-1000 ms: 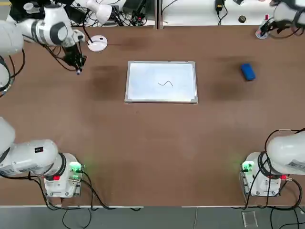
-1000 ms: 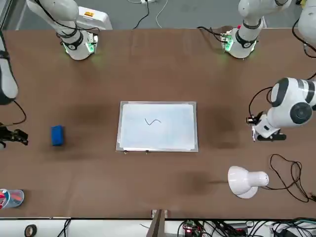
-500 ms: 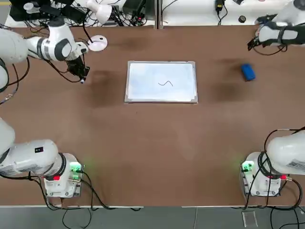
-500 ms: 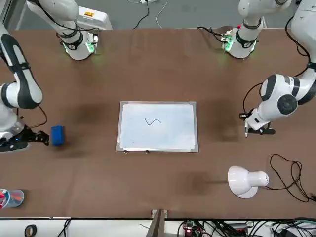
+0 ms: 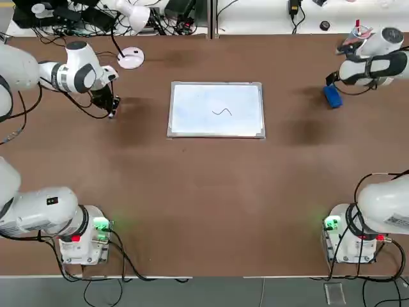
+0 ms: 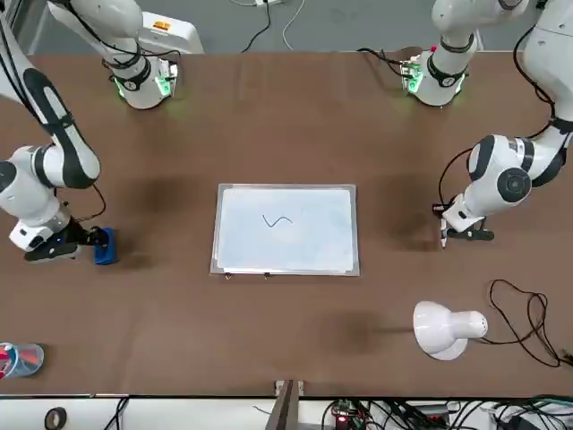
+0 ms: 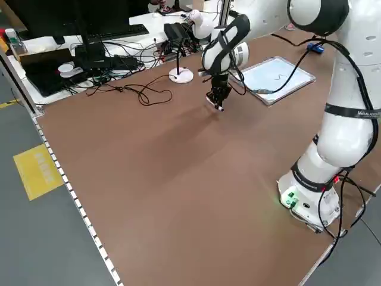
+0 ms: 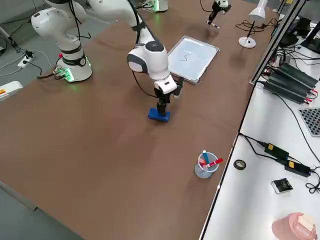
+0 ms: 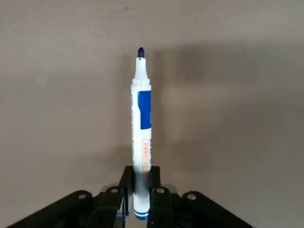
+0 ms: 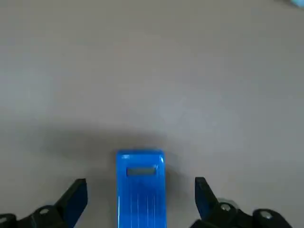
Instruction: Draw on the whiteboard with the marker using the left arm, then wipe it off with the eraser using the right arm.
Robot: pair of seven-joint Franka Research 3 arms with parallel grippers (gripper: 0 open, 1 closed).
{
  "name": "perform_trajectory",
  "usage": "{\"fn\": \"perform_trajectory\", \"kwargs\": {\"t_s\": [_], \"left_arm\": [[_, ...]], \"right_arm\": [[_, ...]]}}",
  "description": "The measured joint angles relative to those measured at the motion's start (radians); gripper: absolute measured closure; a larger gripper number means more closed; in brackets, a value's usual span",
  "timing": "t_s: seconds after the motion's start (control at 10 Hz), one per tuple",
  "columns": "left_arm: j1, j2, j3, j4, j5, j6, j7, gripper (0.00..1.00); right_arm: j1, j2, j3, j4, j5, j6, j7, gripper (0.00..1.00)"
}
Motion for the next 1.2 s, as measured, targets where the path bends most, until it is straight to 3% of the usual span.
{"fn": "perform_trajectory", "kwargs": {"t_s": [0.6, 0.7, 0.9, 1.2], "left_arm": [[-0.004, 0.056, 0.022, 0.015, 0.008, 0.040, 0.008, 0.81], [-0.012, 0.060, 0.022, 0.021, 0.008, 0.041, 0.008, 0.74], [-0.024, 0.066, 0.022, 0.029, 0.009, 0.041, 0.008, 0.71], [-0.032, 0.071, 0.021, 0.034, 0.009, 0.042, 0.008, 0.47]], "right_arm": [[-0.012, 0.012, -0.004, -0.076, 0.000, 0.135, -0.036, 0.00], [-0.013, 0.025, -0.005, -0.086, 0.000, 0.165, -0.039, 0.00], [-0.013, 0.050, -0.004, -0.097, 0.000, 0.206, -0.042, 0.00], [-0.013, 0.065, -0.005, -0.105, 0.000, 0.235, -0.043, 0.00]]}}
